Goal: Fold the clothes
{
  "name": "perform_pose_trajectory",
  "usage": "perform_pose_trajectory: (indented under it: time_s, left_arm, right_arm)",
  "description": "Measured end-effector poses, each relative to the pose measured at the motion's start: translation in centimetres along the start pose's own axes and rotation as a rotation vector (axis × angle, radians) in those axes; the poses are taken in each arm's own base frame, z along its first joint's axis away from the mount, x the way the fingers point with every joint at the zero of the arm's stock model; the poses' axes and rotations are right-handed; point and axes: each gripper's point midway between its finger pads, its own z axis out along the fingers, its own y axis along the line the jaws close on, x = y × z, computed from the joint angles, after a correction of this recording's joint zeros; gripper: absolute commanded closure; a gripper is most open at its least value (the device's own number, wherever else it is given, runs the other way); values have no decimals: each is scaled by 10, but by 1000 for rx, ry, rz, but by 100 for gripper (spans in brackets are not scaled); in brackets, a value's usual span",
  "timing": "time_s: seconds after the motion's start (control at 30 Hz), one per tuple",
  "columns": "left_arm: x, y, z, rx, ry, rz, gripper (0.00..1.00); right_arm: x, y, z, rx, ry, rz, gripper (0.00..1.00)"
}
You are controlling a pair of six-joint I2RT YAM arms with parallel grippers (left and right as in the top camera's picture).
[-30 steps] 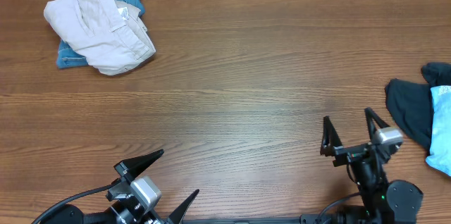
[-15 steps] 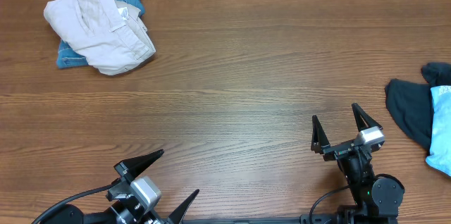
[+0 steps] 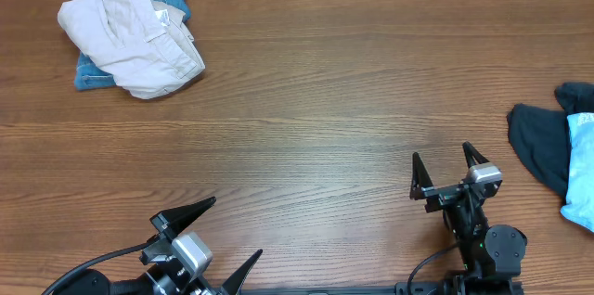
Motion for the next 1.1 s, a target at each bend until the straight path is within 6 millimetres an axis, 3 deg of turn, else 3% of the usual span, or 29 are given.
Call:
perform_pose_trajectory:
  time_s: [0.73, 0.83, 0.93, 1.1]
  left_arm:
    - [0, 1, 0, -6, 1, -29, 0]
    - [1, 17, 3, -75, -4, -112, 0]
    - [9, 58, 14, -212, -45, -237, 0]
    - [14, 92, 36, -282, -162, -241, 0]
  right_arm:
    - [0, -2, 0, 9, 0, 0, 0]
    - [0, -2, 0, 9, 0, 0, 0]
    - [0, -2, 0, 9, 1, 1, 0]
    - [0, -2, 0, 9, 1, 0, 0]
